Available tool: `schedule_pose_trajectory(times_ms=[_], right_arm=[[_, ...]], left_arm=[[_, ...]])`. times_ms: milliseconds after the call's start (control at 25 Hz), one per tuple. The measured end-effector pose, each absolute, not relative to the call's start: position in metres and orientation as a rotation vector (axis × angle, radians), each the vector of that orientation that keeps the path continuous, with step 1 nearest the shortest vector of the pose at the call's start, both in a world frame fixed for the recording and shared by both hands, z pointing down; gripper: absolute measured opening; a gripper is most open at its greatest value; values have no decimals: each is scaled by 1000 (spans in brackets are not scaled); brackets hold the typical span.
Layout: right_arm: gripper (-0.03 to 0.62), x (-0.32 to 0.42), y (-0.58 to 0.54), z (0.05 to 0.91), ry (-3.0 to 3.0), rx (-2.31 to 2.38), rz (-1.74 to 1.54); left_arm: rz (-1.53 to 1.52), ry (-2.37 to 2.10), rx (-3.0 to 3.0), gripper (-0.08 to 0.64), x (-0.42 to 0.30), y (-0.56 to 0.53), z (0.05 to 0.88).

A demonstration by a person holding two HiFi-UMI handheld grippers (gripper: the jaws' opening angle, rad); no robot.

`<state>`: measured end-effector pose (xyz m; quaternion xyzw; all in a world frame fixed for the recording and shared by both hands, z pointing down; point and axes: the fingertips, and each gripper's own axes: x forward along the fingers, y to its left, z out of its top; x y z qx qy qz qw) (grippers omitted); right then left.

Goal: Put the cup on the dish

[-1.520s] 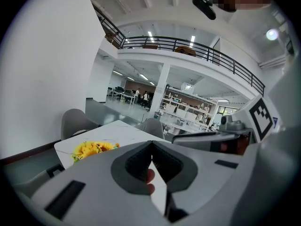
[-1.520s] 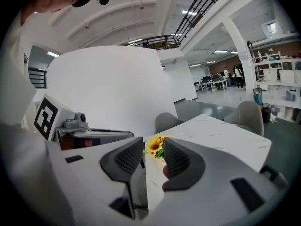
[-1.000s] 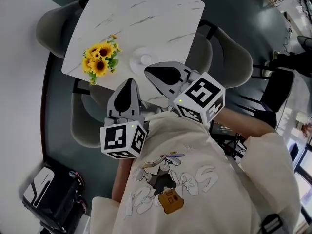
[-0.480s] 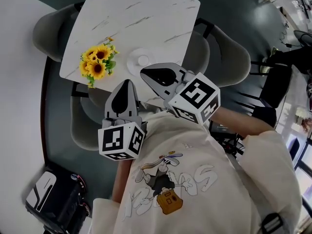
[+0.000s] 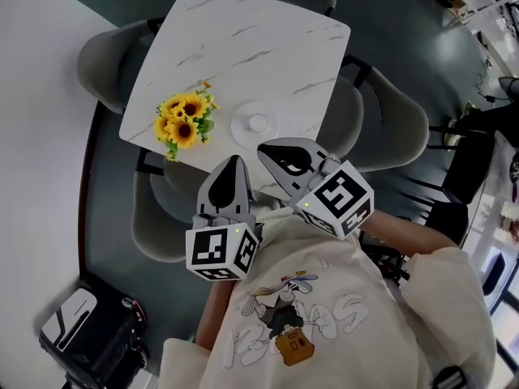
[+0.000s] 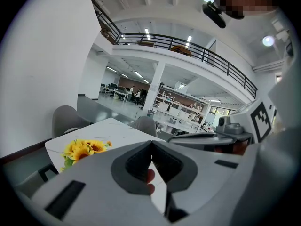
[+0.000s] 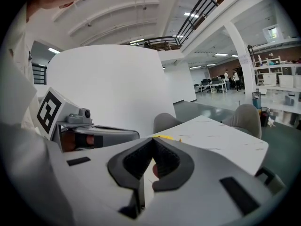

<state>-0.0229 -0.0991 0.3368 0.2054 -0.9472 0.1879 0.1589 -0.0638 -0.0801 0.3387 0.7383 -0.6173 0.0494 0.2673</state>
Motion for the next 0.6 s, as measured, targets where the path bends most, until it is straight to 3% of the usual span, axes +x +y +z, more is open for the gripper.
schedule_pose_trajectory(times_ms=[600], right_arm=[[5,-9,-147,360,-2605,750,461]], left_arm=[[100,-1636,1999,3,-56,-76,341]])
